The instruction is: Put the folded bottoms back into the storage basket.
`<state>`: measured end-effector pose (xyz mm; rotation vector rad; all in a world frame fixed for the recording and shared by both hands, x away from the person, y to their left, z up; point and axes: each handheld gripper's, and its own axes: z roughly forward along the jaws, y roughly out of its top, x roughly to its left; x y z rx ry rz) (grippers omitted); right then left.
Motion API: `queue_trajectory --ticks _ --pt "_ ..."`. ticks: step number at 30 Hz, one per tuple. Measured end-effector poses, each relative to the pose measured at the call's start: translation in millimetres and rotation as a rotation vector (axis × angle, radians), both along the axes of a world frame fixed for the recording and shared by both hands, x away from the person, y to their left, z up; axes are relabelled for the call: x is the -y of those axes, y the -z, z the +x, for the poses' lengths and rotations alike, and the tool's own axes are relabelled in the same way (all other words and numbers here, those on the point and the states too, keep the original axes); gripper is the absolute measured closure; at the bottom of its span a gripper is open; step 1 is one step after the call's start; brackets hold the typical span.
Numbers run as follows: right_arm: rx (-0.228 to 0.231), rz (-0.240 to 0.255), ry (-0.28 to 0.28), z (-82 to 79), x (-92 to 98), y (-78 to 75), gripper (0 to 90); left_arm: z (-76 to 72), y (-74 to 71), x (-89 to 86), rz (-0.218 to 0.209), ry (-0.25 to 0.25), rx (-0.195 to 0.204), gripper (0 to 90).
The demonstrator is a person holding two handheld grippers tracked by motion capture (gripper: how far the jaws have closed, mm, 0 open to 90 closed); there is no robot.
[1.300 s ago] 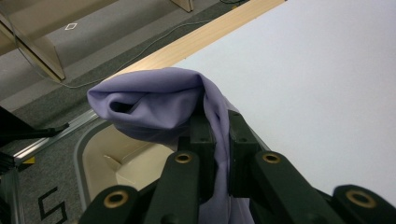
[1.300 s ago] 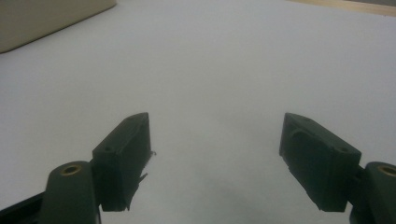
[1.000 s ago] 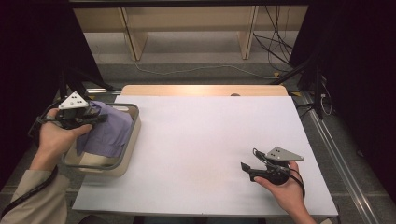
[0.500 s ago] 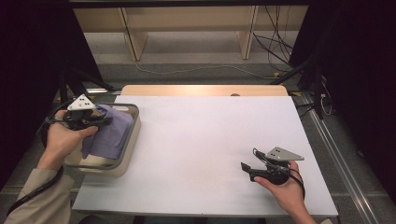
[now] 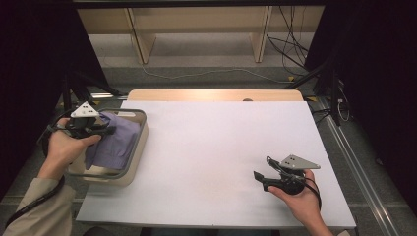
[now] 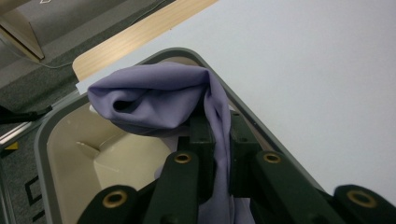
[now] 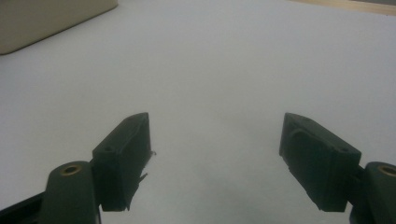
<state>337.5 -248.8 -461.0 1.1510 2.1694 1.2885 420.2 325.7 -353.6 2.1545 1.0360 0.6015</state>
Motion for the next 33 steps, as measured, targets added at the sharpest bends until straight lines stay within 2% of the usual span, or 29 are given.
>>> queue_trajectory --ticks 7,21,29,33 --pt "0.000 0.000 0.001 0.0 -0.3 0.1 26.0 1.6 4.4 -7.1 0.006 -0.020 -0.019 82.8" --pt "-0.003 -0.001 -0.001 -0.1 -0.7 0.2 26.0 11.3 15.8 -22.1 0.027 -0.059 -0.104 82.5" --pt "-0.006 -0.002 -0.002 -0.1 -0.7 0.2 26.0 17.0 21.6 -33.2 0.030 -0.085 -0.141 82.4" --pt "-0.006 -0.003 -0.002 0.0 -1.2 0.6 26.1 19.9 22.0 -39.6 0.024 -0.103 -0.147 82.4"
